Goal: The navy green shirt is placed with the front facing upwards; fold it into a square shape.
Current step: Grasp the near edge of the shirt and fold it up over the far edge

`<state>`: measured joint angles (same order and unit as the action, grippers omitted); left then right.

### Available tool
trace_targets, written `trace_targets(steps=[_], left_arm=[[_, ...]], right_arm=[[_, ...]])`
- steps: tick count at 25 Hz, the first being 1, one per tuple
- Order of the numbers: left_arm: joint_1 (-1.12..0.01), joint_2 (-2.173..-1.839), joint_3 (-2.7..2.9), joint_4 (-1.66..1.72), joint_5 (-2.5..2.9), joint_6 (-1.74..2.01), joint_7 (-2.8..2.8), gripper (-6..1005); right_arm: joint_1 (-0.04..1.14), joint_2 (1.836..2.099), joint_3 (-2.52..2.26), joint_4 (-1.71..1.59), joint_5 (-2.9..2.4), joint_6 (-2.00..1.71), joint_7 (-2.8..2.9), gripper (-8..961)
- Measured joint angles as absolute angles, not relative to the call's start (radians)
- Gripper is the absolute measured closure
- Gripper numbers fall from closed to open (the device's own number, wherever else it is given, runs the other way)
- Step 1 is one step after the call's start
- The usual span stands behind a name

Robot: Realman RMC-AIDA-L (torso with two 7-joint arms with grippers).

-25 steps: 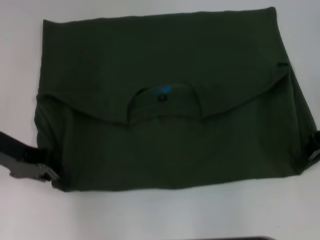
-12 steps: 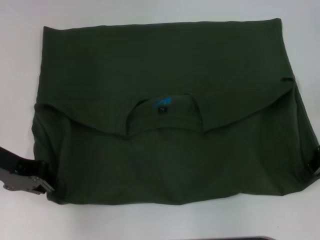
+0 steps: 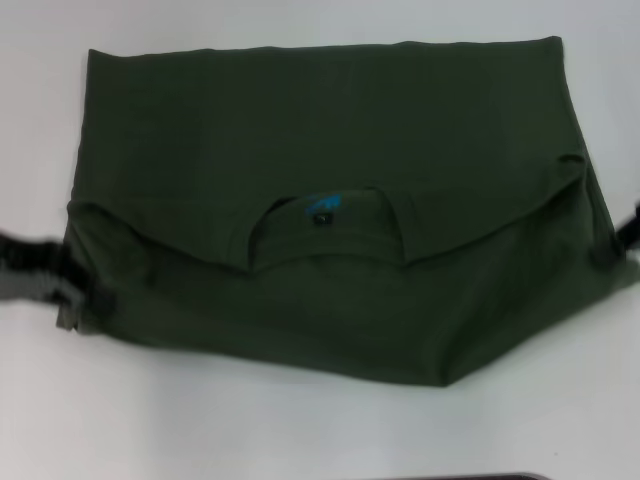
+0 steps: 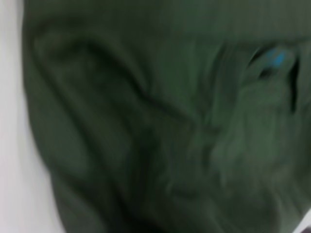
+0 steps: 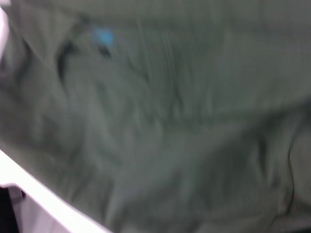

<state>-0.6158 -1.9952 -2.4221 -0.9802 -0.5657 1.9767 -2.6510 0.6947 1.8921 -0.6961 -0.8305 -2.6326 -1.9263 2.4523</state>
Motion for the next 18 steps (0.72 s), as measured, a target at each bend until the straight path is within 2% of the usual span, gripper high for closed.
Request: trace_targets(steps=[4,6,7,13,18], left_arm=[[-0.702,-1.968,-2.499,-0.967,-0.574,1.957,-2.645,958],[-0.72,-1.965,-2.509,-0.963,-0.575,1.948,-2.646,957],[-0.77,-1.959,-2.523,-0.945,-0.575,1.916,-2.654,957],[-0.845,-1.958,-2.519,-0.888,-0.568,1.764,-2.696,958],[-0.862,-1.956,-2.507,-0.845,-0.558,1.603,-2.734,957]], right_arm=[[0.737,1.855,-0.676,-0.831,-2.582,-1.894,2.46,920],[0.757,1.84,-0.656,-0.829,-2.577,-1.864,2.464,920],[0.768,1.833,-0.64,-0.828,-2.577,-1.849,2.467,920],[0.793,1.817,-0.585,-0.832,-2.576,-1.777,2.496,921],[0.791,1.815,-0.591,-0.832,-2.581,-1.707,2.527,921]])
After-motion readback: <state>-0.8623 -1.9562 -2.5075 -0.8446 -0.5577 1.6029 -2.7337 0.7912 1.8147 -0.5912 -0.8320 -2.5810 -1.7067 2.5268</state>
